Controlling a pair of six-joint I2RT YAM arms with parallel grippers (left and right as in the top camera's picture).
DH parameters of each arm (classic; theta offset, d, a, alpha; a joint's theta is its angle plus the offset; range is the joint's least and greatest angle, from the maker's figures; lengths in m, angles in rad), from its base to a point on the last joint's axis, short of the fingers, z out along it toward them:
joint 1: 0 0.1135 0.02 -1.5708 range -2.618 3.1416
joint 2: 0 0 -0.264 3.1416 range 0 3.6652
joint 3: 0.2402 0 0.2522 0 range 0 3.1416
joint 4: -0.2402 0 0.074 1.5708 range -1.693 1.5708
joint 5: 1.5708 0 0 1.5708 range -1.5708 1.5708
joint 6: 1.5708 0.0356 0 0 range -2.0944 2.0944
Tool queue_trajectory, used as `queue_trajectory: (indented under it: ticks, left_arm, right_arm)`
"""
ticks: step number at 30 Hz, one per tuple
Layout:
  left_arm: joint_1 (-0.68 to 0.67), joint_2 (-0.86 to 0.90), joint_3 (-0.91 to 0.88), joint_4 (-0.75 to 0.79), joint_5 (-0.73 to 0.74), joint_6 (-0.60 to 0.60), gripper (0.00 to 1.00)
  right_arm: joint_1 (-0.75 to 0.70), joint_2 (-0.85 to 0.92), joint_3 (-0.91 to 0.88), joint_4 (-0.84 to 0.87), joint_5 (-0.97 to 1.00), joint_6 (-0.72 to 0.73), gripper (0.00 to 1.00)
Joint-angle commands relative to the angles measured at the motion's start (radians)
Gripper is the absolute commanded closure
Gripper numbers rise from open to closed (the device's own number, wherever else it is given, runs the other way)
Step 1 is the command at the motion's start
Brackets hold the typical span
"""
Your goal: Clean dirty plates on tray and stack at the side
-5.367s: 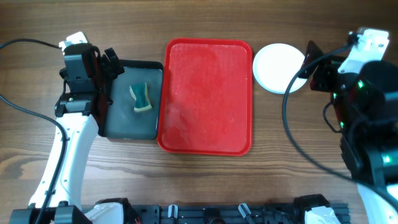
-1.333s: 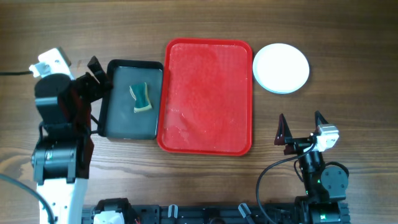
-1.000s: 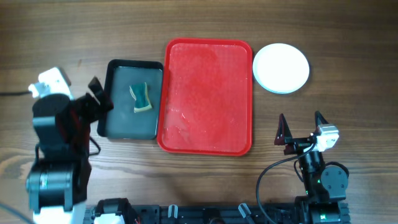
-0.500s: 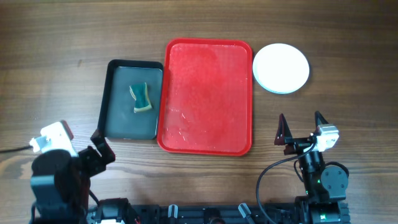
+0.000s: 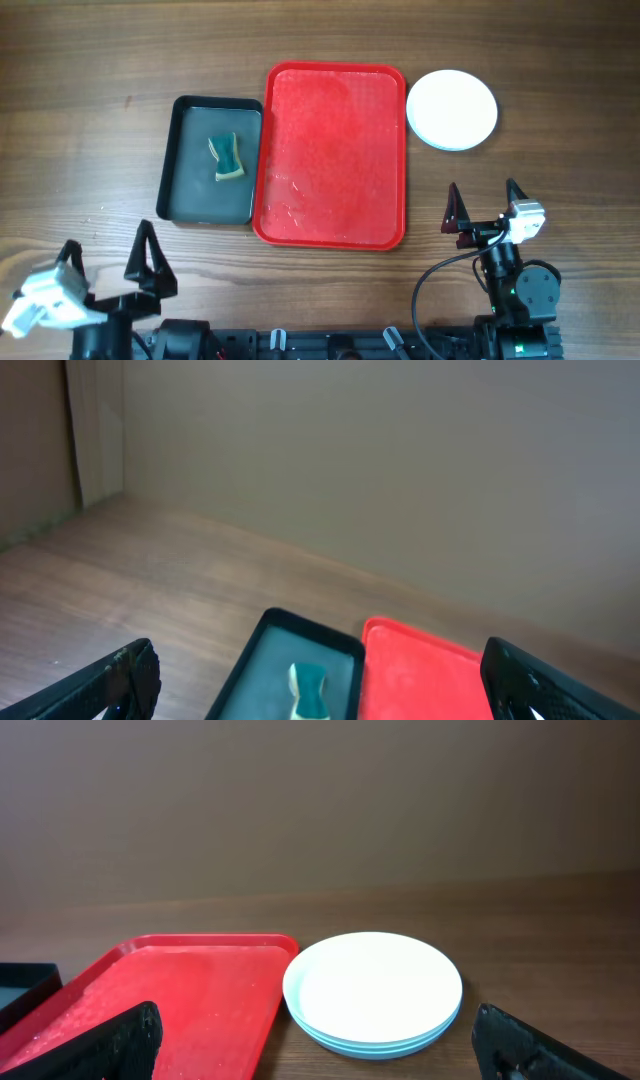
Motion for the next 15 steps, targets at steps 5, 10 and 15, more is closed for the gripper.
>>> queue_trajectory:
  ticks: [5,10,15]
  left_arm:
    - [-0.003,-0.044,0.002,0.002,0.016,-0.026,0.00]
    - [-0.003,-0.058,0.000,-0.006,0.016,-0.026,0.00]
    - [-0.004,-0.126,-0.020,-0.021,0.016,-0.026,0.00]
  right_arm:
    - [-0.005,-0.012,-0.002,0.003,0.017,0.017,0.00]
    - [-0.005,-0.012,-0.002,0.003,0.017,0.017,0.00]
    - [-0.005,-0.012,-0.002,0.003,0.017,0.018,0.00]
